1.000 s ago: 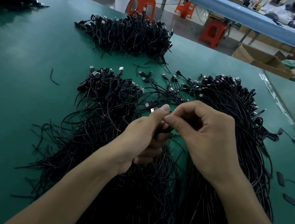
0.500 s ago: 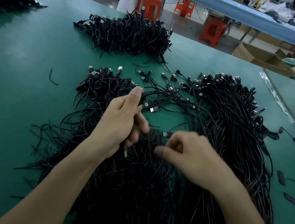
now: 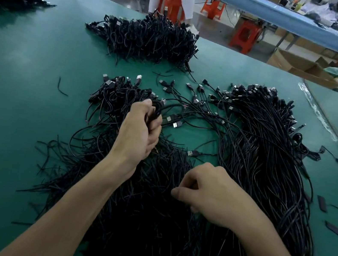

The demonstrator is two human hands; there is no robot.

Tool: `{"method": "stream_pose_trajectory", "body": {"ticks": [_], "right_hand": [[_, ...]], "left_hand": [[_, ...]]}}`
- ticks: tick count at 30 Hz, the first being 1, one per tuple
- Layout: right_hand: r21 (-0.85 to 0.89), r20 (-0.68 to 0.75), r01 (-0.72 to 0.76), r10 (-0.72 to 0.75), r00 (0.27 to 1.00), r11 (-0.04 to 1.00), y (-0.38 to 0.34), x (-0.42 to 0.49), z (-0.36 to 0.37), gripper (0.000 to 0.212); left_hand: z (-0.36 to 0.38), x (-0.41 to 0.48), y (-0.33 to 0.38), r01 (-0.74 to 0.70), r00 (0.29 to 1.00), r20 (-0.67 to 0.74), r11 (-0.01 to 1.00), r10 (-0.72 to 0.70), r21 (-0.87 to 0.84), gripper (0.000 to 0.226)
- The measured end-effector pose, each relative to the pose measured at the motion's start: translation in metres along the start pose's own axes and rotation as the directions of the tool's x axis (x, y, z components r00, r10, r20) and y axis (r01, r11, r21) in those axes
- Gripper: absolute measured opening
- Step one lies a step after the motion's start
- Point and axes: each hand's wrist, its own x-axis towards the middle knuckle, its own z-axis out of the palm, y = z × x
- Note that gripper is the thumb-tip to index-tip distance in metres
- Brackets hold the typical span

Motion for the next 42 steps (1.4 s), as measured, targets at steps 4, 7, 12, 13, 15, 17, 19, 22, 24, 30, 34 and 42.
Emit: {"method": "stream_pose_trajectory", "body": {"ticks": [4, 7, 12, 13, 15, 17, 19, 22, 24, 30, 34, 42], "right_hand": [[0.07, 0.064, 0.028, -0.033, 0.997, 0.997, 0.001, -0.004, -0.004, 0.019], [0.099, 0.127, 0.068, -0.08, 0.989, 0.993, 0.003, -0.007, -0.008, 0.008], [0.039, 0.024, 0.112, -0.113, 0.993, 0.993, 0.007, -0.007, -0.019, 0.009], [0.057, 0.027, 0.123, -0.125, 0.992, 0.991, 0.009, -0.009, -0.024, 0.01], [0.112, 0.009, 0.144, -0.146, 0.989, 0.983, 0.013, -0.011, -0.037, 0.009], [0.158, -0.03, 0.157, -0.154, 0.988, 0.975, 0.016, -0.011, -0.047, 0.008], [0.227, -0.041, 0.178, -0.173, 0.984, 0.958, 0.017, -0.01, -0.049, 0.007], [0.346, -0.146, 0.224, -0.184, 0.972, 0.911, 0.014, -0.01, -0.045, 0.006], [0.426, -0.32, 0.267, -0.132, 0.938, 0.864, 0.013, -0.009, -0.044, 0.009], [0.633, -0.726, 0.568, 0.147, 0.672, 0.526, -0.006, 0.003, -0.035, 0.021], [0.634, -0.745, 0.601, 0.175, 0.644, 0.486, -0.021, 0.008, -0.022, 0.022], [0.671, -0.69, 0.547, 0.15, 0.708, 0.5, -0.033, 0.016, -0.008, 0.024]], "left_hand": [[-0.002, 0.0, 0.0, 0.002, 1.0, -0.027, 1.0, -0.001, 0.031, 0.054], [0.0, 0.001, 0.0, 0.023, 0.998, -0.06, 0.998, -0.02, 0.062, 0.052], [0.004, 0.0, 0.0, 0.039, 0.995, -0.093, 0.996, -0.031, 0.083, 0.052], [0.005, -0.001, 0.0, 0.034, 0.995, -0.097, 0.995, -0.025, 0.093, 0.051], [0.006, -0.002, 0.0, 0.025, 0.995, -0.102, 0.994, -0.015, 0.103, 0.05], [0.007, -0.002, 0.0, 0.013, 0.995, -0.102, 0.995, -0.004, 0.094, 0.049], [0.008, -0.003, 0.0, 0.008, 0.996, -0.091, 0.996, 0.0, 0.09, 0.051], [0.008, -0.004, 0.0, 0.019, 0.996, -0.088, 0.996, -0.011, 0.087, 0.055], [0.008, -0.004, 0.0, 0.018, 0.996, -0.094, 0.995, -0.009, 0.097, 0.057], [0.012, -0.007, -0.003, 0.045, 0.997, -0.062, 0.995, -0.04, 0.086, 0.064], [0.014, -0.008, -0.005, 0.061, 0.998, 0.011, 0.997, -0.061, 0.052, 0.065], [0.017, -0.012, -0.001, 0.071, 0.98, 0.187, 0.997, -0.063, -0.034, 0.067]]}}
